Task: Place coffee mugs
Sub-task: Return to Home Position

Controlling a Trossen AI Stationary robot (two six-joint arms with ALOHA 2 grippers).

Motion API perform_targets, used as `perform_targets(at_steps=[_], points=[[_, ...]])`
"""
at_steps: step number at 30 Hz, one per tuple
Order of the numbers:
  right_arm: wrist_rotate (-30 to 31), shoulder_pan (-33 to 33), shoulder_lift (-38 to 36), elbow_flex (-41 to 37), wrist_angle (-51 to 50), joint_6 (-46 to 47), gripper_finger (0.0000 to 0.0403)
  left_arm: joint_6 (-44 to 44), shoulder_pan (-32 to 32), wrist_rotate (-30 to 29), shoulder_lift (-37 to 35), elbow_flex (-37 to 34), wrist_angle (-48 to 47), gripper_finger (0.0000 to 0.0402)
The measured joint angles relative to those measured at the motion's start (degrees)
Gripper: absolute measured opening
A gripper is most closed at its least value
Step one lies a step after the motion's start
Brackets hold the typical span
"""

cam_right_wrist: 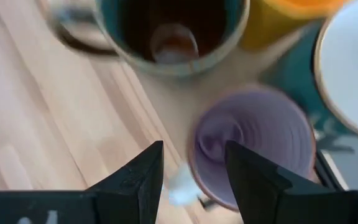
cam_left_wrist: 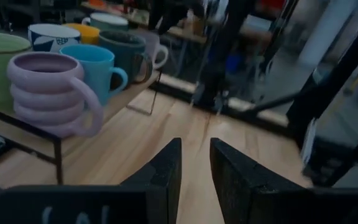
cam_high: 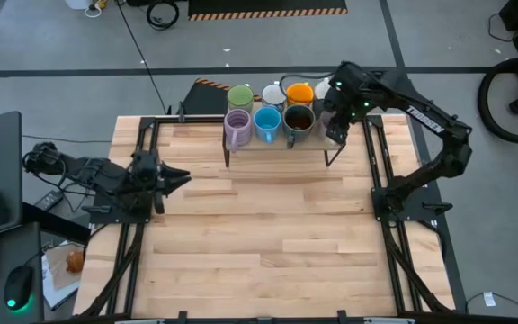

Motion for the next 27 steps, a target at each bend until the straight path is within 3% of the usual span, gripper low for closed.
perform_targets(at_steps=[6,13,22,27], points=[[-2.1,2.8,-6.1,0.0,7.4,5.2,0.0177,-2.9,1.6,0.0,-7.2,-10.8,11.7,0.0088],[2.4,10.8,-11.6,-1.0,14.5,12.0,0.0175,-4.1,4.0,-0.3,-14.3,-16.0,12.7,0.0088],[5.5,20.5,-20.0,-19.0,35.1,20.9,0.0175,-5.7,8.7,-0.7,-23.9,-22.9,15.0,0.0088],[10.7,23.8,-26.7,-30.4,45.6,24.1,0.0175,-7.4,9.7,-0.7,-29.3,-27.0,17.5,0.0088]])
